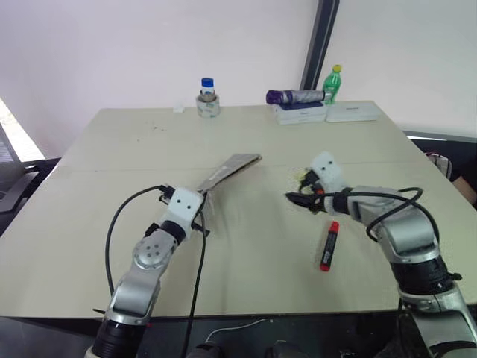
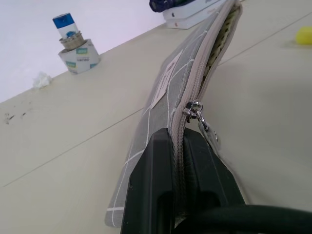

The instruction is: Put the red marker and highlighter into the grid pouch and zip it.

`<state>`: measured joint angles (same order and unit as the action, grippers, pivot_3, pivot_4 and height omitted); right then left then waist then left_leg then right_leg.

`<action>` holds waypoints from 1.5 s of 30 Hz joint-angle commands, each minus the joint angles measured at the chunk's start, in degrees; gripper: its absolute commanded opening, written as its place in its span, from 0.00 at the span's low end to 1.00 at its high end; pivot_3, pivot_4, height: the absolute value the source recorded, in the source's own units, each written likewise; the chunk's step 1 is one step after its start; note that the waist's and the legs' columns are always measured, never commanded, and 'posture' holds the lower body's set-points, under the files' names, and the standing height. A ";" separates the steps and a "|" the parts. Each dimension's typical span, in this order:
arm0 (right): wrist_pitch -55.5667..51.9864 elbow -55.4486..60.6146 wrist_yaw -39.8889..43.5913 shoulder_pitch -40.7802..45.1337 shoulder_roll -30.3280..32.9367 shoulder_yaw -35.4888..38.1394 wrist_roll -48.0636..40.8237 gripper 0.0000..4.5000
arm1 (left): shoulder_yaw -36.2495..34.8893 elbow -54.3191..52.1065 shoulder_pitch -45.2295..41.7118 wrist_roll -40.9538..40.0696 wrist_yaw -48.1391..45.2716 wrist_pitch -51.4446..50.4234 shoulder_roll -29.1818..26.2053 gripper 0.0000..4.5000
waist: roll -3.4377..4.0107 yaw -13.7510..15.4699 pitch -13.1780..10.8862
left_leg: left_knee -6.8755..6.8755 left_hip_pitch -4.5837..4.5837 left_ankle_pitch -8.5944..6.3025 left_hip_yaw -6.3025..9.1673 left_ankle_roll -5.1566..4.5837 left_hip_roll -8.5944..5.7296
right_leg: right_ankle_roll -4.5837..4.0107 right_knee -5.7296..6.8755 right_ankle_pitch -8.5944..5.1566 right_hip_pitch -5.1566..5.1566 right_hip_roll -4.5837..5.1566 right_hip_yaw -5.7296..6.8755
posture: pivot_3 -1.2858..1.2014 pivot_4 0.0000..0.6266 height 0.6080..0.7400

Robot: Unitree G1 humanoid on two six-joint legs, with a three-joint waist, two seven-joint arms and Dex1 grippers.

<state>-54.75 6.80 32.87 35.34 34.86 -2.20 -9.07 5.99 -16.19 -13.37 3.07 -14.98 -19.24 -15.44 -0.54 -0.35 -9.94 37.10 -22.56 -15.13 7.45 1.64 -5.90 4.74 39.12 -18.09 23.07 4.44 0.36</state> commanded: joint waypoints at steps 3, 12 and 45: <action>6.04 -12.23 -6.38 0.53 -0.72 3.84 3.12 0.69 | 1.75 -1.01 -0.96 0.63 -0.11 0.92 1.31 0.00 | 0.00 -0.06 0.00 | -0.01 0.00 0.00 -0.03 0.00 0.00 | 0.00 0.00 0.00 0.01 0.00 0.00 | 0.52 0.24 1.00; 8.07 -20.28 -6.52 1.44 -3.30 5.92 0.60 0.69 | 1.89 -1.41 -0.77 0.45 -0.29 0.65 1.15 0.00 | 0.00 -0.25 0.00 | 0.00 0.00 0.01 -0.07 0.00 0.04 | 0.00 0.01 0.00 0.00 -0.02 -0.01 | 0.52 0.24 1.00; 2.08 6.82 9.87 0.22 5.49 -1.07 -9.15 0.19 | 2.55 -1.08 -1.02 0.75 -1.43 1.56 0.99 0.00 | -0.04 1.04 0.02 | 0.05 0.01 -0.02 -0.06 -0.03 0.06 | 0.03 -0.04 -0.01 -0.05 -0.02 0.00 | 0.52 0.24 1.00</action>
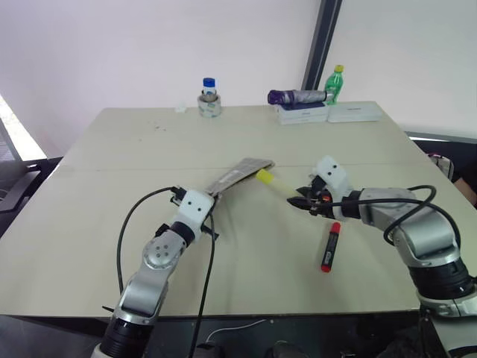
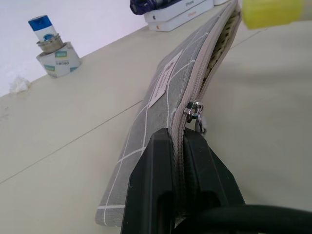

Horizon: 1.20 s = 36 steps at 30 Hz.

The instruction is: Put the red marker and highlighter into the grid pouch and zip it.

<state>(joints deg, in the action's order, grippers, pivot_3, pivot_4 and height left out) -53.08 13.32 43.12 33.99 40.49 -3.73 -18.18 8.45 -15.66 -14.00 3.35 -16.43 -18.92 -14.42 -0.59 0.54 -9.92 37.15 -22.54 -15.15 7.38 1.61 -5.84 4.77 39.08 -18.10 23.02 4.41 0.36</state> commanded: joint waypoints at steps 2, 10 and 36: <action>0.70 -0.14 -0.39 1.67 -0.10 0.22 -0.01 0.19 | 0.08 -1.84 -0.23 0.38 -0.04 1.30 -0.02 0.00 | 0.00 0.26 0.00 | 0.00 0.00 0.00 0.00 0.00 0.00 | 0.00 0.00 0.00 0.00 0.00 0.00 | 0.52 0.24 1.00; 0.82 -0.79 0.01 2.24 0.01 -0.82 0.13 0.19 | 0.84 -2.12 0.25 0.88 -1.17 2.51 -0.84 0.00 | 0.00 0.17 0.00 | -0.02 0.00 0.00 0.00 0.00 -0.01 | 0.00 -0.01 0.00 0.01 0.01 0.00 | 0.52 0.24 1.00; 12.88 2.40 6.28 5.23 3.52 -16.18 14.14 0.19 | 8.34 -1.79 1.64 5.91 -11.07 15.69 -7.05 0.00 | 0.00 0.17 0.00 | -0.02 -0.01 0.00 0.00 0.00 -0.01 | 0.00 -0.02 0.00 0.02 0.01 0.00 | 0.52 0.24 1.00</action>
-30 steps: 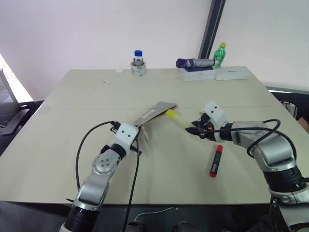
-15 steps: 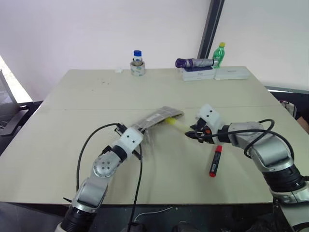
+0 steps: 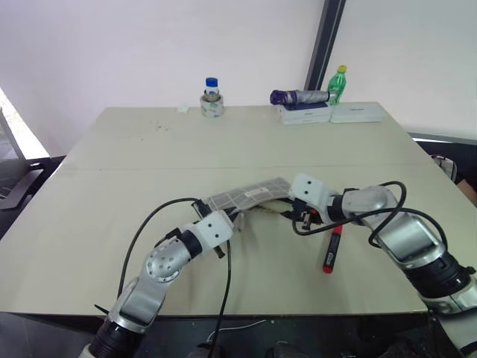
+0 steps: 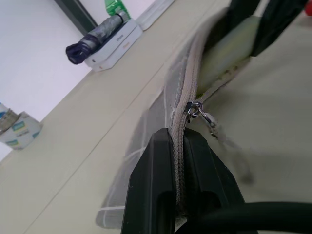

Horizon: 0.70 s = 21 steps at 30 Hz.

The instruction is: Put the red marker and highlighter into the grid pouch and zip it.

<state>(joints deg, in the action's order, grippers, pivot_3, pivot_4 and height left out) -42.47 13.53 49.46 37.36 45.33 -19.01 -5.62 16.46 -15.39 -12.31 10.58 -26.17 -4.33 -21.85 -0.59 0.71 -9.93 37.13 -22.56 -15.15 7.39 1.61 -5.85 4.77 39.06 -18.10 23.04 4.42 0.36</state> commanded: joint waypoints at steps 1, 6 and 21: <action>3.12 2.13 -0.02 2.10 -1.74 -1.56 2.39 0.19 | 0.42 -2.23 0.01 -1.51 -1.68 1.06 0.48 0.00 | 0.00 0.00 0.00 | 0.00 0.00 0.00 0.00 0.00 0.00 | 0.00 0.00 0.00 0.00 0.00 0.00 | 0.52 0.24 1.00; 6.43 2.36 0.98 1.52 -1.93 -3.11 5.25 0.19 | 0.00 -2.90 0.47 -1.63 -2.42 0.45 0.68 0.00 | 0.00 0.02 0.00 | 0.00 0.00 0.00 0.01 0.00 0.00 | 0.00 0.00 0.00 0.00 0.00 0.00 | 0.52 0.24 1.00; -4.11 4.58 4.30 -1.58 1.79 14.50 -5.50 0.98 | -9.38 -0.79 -2.54 -5.13 5.60 -13.74 6.93 0.00 | -0.01 0.14 0.00 | 0.01 0.00 0.00 0.02 0.00 0.00 | 0.00 0.00 0.00 -0.01 -0.01 0.01 | 0.52 0.24 1.00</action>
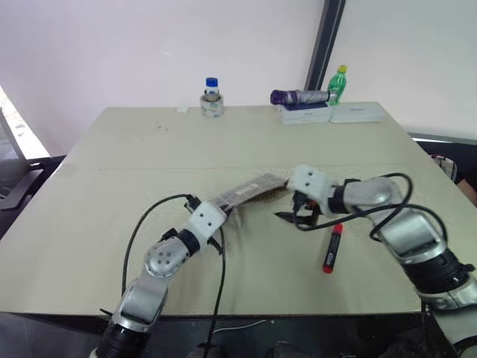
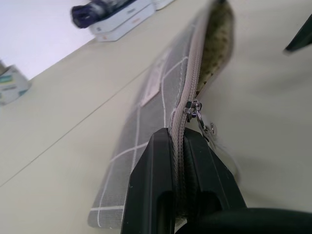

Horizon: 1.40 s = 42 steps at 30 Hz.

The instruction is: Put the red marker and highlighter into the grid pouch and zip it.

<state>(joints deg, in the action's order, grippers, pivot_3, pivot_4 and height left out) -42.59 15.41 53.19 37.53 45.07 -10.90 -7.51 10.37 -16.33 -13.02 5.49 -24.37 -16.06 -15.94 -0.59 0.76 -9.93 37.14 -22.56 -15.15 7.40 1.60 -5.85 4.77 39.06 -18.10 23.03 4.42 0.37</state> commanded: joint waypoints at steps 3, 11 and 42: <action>-9.93 2.66 -1.53 -6.27 4.47 10.02 -4.31 0.98 | -4.38 1.49 -2.80 1.11 6.60 -2.80 1.66 0.00 | -0.03 0.18 0.01 | 0.05 0.00 -0.01 0.02 -0.01 0.00 | 0.00 -0.01 0.00 -0.06 0.00 0.03 | 0.52 0.24 1.00; -28.18 9.12 -7.23 -18.36 8.26 18.15 -7.25 0.98 | -1.87 3.05 -3.46 2.07 7.57 -0.86 2.03 0.00 | -0.02 -0.03 0.01 | 0.04 0.00 -0.02 -0.02 -0.03 0.01 | 0.00 0.00 0.00 -0.03 0.01 0.02 | 0.52 0.24 1.00; -35.46 12.53 -22.69 -16.90 1.74 13.52 -11.36 0.05 | -0.01 5.72 -4.73 1.25 4.70 4.68 1.88 0.00 | -0.04 -0.03 0.00 | 0.08 0.02 -0.07 -0.01 -0.12 -0.02 | 0.04 0.00 0.02 -0.09 0.02 0.03 | 0.52 0.24 1.00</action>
<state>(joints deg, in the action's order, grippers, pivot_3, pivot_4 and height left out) -82.07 27.00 30.20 19.27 45.70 3.76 -19.59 10.55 -8.65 -17.40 7.02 -19.76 -12.93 -14.23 -0.63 0.73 -9.93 37.21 -22.54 -15.22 7.40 1.48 -5.87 4.81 39.07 -18.08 22.94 4.43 0.40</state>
